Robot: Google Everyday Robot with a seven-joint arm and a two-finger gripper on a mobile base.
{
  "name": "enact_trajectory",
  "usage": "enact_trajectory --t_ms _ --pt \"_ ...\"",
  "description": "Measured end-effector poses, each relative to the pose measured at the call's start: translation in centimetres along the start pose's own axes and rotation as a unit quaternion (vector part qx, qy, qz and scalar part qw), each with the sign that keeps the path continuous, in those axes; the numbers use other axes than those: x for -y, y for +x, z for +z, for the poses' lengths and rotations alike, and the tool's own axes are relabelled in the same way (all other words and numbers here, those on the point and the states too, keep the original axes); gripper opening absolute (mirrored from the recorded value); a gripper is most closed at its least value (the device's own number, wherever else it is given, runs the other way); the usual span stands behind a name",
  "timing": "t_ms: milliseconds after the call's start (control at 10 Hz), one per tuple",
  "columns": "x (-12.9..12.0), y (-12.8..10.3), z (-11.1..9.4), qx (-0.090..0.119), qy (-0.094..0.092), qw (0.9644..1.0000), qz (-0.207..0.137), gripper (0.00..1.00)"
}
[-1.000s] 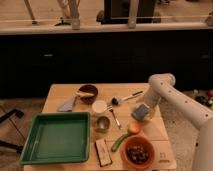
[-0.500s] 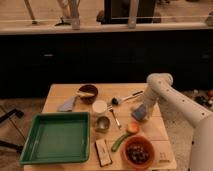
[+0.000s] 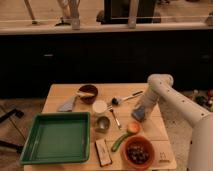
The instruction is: Wipe tray with sponge
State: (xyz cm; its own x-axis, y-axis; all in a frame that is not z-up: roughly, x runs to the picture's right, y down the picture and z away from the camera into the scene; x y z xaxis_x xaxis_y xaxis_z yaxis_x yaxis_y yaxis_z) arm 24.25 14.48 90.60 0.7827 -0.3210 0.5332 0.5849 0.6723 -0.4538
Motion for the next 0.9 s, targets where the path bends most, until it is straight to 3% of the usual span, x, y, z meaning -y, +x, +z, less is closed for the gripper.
enact_trajectory --t_ms 400,500,900 --pt "-0.6 -0.3 0.2 0.008 -0.006 0.9999 0.0 0.05" --pt "-0.8 -0.4 0.3 0.01 -0.008 0.9999 -0.001 0.01" --pt "-1.4 -1.0 0.1 0.012 -0.013 0.9998 -0.006 0.0"
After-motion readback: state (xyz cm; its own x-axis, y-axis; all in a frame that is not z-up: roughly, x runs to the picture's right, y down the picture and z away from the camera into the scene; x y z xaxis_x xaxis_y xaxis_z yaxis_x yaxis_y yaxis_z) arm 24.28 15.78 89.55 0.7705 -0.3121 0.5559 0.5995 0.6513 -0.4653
